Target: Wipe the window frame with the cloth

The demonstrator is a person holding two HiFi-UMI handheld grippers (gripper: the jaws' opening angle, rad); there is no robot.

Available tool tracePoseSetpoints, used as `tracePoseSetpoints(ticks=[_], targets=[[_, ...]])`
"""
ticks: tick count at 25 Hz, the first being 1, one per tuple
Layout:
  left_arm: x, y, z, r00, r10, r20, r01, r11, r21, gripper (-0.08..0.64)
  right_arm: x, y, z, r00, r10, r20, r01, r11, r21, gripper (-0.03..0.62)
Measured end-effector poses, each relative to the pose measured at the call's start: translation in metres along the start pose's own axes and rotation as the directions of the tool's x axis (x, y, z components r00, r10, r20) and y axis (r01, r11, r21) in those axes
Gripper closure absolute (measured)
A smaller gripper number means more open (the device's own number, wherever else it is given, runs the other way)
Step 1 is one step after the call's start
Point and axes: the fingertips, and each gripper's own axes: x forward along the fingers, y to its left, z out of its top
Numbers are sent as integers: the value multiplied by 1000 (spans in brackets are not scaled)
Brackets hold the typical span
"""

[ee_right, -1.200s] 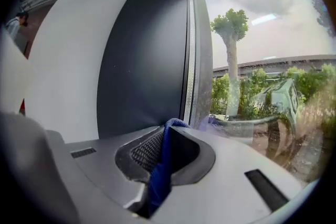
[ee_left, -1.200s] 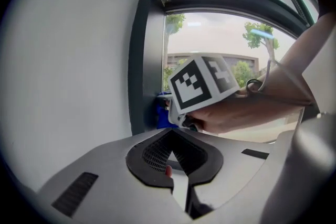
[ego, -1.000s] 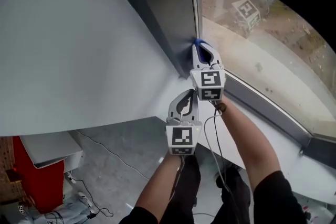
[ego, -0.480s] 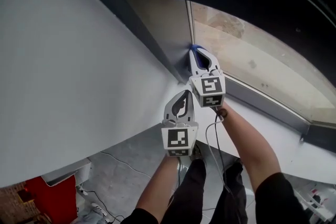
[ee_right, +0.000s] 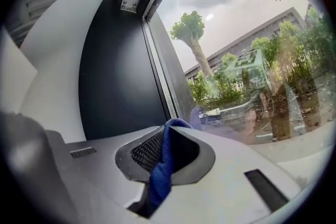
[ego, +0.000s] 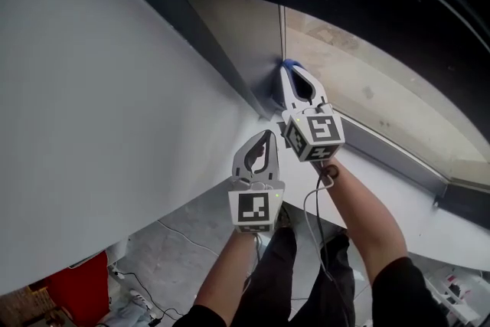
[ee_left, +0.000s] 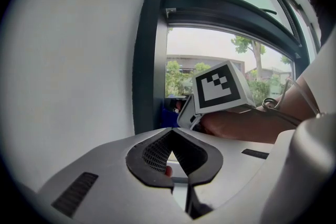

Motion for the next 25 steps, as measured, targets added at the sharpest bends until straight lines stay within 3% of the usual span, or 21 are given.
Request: tracePoseSetpoints(ticks=[7, 15, 25], targets=[[-3, 1, 4, 999, 25, 42, -24, 999, -20, 557, -1, 4, 22, 999, 13, 39, -16, 997, 72, 570], [-9, 1, 27, 997, 25, 79, -25, 1000, -1, 557, -5, 21, 73, 992, 32, 118, -35, 999, 16, 571], [-24, 2, 59, 992, 36, 124, -33, 999, -29, 555, -10, 38, 125, 984, 35, 177, -30, 999, -31, 569]])
